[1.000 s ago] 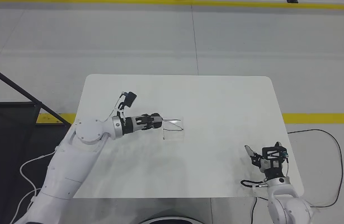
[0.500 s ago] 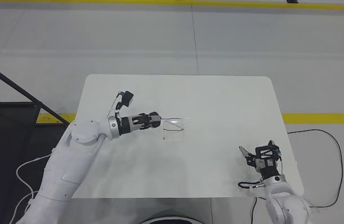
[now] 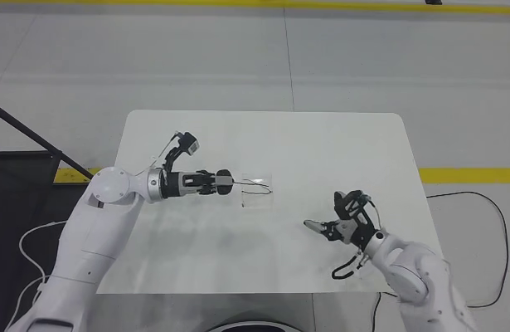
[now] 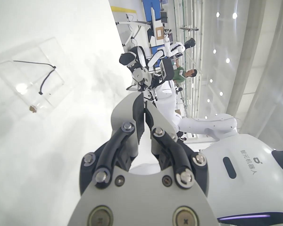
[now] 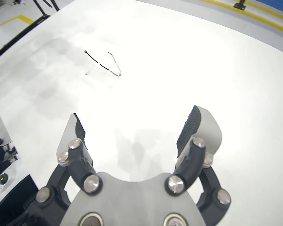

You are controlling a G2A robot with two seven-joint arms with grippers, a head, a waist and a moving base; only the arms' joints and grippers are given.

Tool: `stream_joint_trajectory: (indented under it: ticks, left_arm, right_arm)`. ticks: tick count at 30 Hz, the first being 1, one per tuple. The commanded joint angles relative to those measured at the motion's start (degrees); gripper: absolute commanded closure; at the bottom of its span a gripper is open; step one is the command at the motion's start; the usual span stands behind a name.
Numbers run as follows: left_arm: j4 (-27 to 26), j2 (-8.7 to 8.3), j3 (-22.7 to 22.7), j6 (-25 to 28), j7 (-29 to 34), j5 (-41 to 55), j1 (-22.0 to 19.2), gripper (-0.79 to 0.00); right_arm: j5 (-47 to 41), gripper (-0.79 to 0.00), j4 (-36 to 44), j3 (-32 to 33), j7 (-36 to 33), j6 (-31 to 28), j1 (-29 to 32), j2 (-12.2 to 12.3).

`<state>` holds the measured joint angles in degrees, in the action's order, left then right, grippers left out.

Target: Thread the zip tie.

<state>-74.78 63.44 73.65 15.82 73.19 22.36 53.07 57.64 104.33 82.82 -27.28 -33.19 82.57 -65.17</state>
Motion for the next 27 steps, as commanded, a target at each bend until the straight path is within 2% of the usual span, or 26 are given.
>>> stream_joint_trajectory:
  ticks: [1,13,15,19,23,25,27]
  left_arm:
    - [0.3,0.02,-0.2,0.2,-0.1,0.1,-0.2,0.0]
    - [0.1,0.03,-0.3,0.1,-0.3,0.0,-0.1,0.0]
    - [-1.2,-0.01,-0.9,-0.4,0.3,-0.2,0.3,0.0]
    - [-1.8,-0.14,-1.7,0.4,1.4,-1.4,0.0,0.0]
    - [-1.1,0.01,-3.2,1.5,1.5,-1.7,-0.7,0.0]
    - [-0.6,0.21,-4.2,3.0,1.9,-1.2,-1.3,0.0]
    - [0.5,0.52,-5.5,5.2,2.8,0.3,-1.9,0.0]
  right_arm:
    - [-4.1,-0.785,-0.2,-0.2,-2.8,-2.8,-0.7,0.2]
    - [-4.2,-0.785,-0.6,-0.3,-2.7,-2.4,-0.6,0.2]
    - [-6.9,-0.785,-2.2,-1.2,-4.3,-2.5,-1.6,0.1]
    - [-17.8,-0.785,-5.7,-2.2,-9.3,-8.3,-4.5,0.5]
    - [-35.9,-0.785,-9.5,-3.7,-17.3,-14.8,-7.2,1.1]
    - [-45.5,-0.785,-11.5,-5.1,-23.1,-16.0,-9.0,1.6]
    - [-56.1,-0.785,-13.4,-6.6,-29.0,-14.8,-11.5,2.1]
